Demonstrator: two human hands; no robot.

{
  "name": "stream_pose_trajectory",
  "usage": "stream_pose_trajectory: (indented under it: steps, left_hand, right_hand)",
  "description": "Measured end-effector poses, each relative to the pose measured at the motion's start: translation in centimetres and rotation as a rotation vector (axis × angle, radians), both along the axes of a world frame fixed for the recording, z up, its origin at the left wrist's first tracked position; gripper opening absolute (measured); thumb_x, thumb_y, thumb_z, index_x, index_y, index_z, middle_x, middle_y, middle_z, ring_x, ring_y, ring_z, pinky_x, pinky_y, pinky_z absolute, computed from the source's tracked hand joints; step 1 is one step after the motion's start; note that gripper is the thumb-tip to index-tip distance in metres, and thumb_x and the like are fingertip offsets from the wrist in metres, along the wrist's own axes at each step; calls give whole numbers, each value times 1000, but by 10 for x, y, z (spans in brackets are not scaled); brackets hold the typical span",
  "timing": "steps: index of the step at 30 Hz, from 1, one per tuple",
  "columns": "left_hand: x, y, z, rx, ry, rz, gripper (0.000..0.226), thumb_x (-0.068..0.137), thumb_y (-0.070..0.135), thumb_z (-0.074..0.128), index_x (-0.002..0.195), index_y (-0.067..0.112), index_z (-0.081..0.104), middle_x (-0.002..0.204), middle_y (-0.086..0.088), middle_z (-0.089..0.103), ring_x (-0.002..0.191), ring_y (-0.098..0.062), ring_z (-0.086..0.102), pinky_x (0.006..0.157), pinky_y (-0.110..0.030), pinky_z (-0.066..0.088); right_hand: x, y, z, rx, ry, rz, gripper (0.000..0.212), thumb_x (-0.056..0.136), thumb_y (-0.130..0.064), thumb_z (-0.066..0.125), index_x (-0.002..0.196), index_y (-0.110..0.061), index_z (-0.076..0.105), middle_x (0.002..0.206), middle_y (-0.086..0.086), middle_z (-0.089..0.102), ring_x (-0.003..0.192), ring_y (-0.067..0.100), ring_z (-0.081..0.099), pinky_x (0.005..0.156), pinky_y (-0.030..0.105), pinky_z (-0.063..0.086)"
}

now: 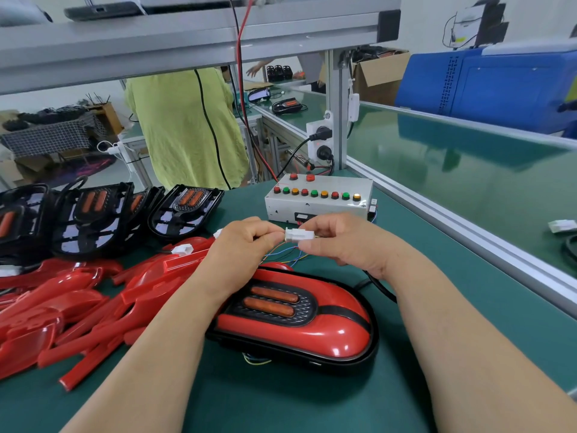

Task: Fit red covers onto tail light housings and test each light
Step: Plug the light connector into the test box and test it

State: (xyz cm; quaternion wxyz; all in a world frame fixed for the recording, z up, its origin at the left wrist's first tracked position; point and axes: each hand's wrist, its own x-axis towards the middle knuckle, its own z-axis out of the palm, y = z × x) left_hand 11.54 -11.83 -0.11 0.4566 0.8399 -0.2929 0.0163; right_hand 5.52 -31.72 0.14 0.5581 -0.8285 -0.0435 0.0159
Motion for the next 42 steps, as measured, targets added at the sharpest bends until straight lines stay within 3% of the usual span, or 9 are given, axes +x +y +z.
stream_pose_trajectory:
  steps: [5, 20, 23, 26, 28, 30, 34, 39, 42]
  left_hand:
    - [1, 1, -2, 12, 4, -3, 23, 93, 24, 65, 77, 39, 72, 65, 17, 51, 59, -1, 46, 64, -24, 36]
    - [-1, 0, 1, 66, 34, 10, 20, 96, 27, 60, 81, 29, 74, 65, 15, 51, 59, -4, 45, 63, -28, 38]
    - [4, -6, 13, 182, 47, 35, 26, 96, 34, 56, 85, 17, 74, 79, 4, 65, 71, -17, 59, 73, -38, 48]
    - [23, -14, 27, 277, 20, 77, 36, 100, 34, 47, 100, 7, 69, 106, -16, 68, 93, -27, 63, 83, -37, 46]
    - [38, -23, 35, 350, -50, 114, 34, 103, 24, 41, 114, 3, 66, 123, -16, 63, 110, -23, 56, 87, -29, 37]
    - [53, -33, 37, 423, -92, 138, 34, 103, 14, 38, 130, 3, 57, 139, -13, 51, 125, -23, 48, 91, -25, 32]
    - [74, -44, 25, 538, -75, 138, 43, 98, 2, 38, 141, 3, 42, 151, -17, 35, 134, -29, 39, 105, -33, 32]
    - [85, -51, 16, 602, -79, 117, 58, 96, 7, 44, 151, 6, 28, 158, -14, 26, 144, -28, 28, 116, -35, 24]
    - [89, -53, 12, 613, -78, 144, 64, 95, 16, 49, 154, 10, 25, 157, -13, 26, 143, -29, 28, 117, -42, 27]
  right_hand:
    - [2, 1, 0, -188, -109, -20, 4, 95, -32, 66, 94, -35, 69, 66, -13, 63, 52, -6, 51, 52, 7, 39]
    - [8, 5, -7, -158, -154, -46, 8, 94, -34, 65, 90, -38, 71, 60, -17, 64, 51, -4, 53, 55, 10, 43]
    - [13, 5, -8, -223, -139, -110, 12, 95, -35, 63, 94, -28, 73, 62, -13, 65, 57, 2, 58, 67, 28, 53]
    - [16, 3, -10, -261, -126, -175, 23, 97, -31, 60, 95, -11, 72, 77, 7, 71, 65, 15, 60, 75, 39, 54]
    - [17, 2, -11, -239, -120, -198, 24, 97, -29, 59, 92, -8, 70, 80, 12, 71, 64, 15, 58, 74, 36, 53]
    - [16, 1, -13, -222, -128, -200, 22, 97, -28, 60, 91, -9, 70, 73, 3, 68, 59, 9, 56, 69, 31, 50]
    - [17, 1, -14, -239, -119, -198, 24, 98, -31, 60, 94, -11, 71, 76, 6, 70, 57, 7, 55, 60, 26, 47]
    - [18, 0, -15, -233, -116, -196, 32, 96, -38, 60, 92, -8, 71, 82, 13, 72, 61, 13, 56, 60, 27, 46]
    - [19, 0, -16, -232, -114, -196, 34, 96, -40, 61, 89, -8, 71, 82, 14, 72, 61, 15, 56, 59, 27, 46]
